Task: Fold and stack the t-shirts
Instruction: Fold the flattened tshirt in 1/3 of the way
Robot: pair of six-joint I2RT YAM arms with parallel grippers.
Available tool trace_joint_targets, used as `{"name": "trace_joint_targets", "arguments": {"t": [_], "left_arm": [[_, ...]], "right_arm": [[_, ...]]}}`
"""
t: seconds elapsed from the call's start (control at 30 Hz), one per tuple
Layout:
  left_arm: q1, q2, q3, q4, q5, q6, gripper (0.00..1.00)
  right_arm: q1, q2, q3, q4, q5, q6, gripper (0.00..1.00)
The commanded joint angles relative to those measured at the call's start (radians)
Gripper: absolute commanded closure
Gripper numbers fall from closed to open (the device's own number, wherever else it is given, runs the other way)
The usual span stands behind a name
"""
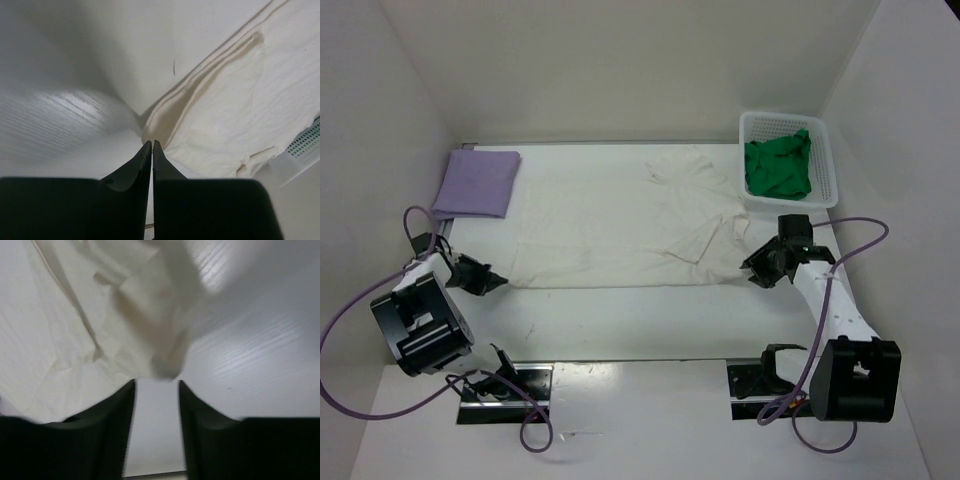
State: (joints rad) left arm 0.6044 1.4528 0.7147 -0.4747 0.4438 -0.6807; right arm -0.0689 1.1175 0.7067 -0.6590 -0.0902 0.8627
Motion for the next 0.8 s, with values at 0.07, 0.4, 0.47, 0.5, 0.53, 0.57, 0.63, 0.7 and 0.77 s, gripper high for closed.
{"name": "trace_joint_targets", "arguments": {"t": [0.07,0.4,0.47,0.5,0.53,0.57,0.63,0.7,0.77], "left_arm": [[-0.015,-0.048,0.084,-0.036,0.0,0.036,0.75],[-0.343,-0.076,0.137,0.133,0.003,0.067,0.87],[-0.44,-0.054,0.152,0.151,0.003,0.067,0.9],[-0.468,-0.02,0.166,0.16,0.003,0.076,0.9],[-0.494,0.0,0.166,0.16,-0.007,0.076,0.9],[-0.538,0.018,0.175,0.16,-0.007,0.076,0.9],[-0.578,0.061,0.175,0.173,-0.007,0.066,0.9],[-0.624,0.073,0.166,0.185,-0.016,0.046,0.9],[-0.646,0.073,0.166,0.194,-0.025,0.046,0.9]], "right_arm": [[0.009,-0.041,0.091,-0.042,0.015,-0.051,0.31],[0.231,0.268,0.209,0.24,-0.025,-0.104,1.0],[0.282,0.32,0.192,0.326,-0.037,-0.088,0.99],[0.311,0.361,0.192,0.338,-0.037,-0.088,0.95],[0.32,0.376,0.183,0.352,-0.046,-0.088,0.88],[0.32,0.389,0.183,0.369,-0.055,-0.088,0.68],[0.334,0.425,0.174,0.407,-0.046,-0.079,0.61],[0.334,0.458,0.174,0.418,-0.046,-0.079,0.58],[0.343,0.482,0.174,0.418,-0.046,-0.067,0.58]]}}
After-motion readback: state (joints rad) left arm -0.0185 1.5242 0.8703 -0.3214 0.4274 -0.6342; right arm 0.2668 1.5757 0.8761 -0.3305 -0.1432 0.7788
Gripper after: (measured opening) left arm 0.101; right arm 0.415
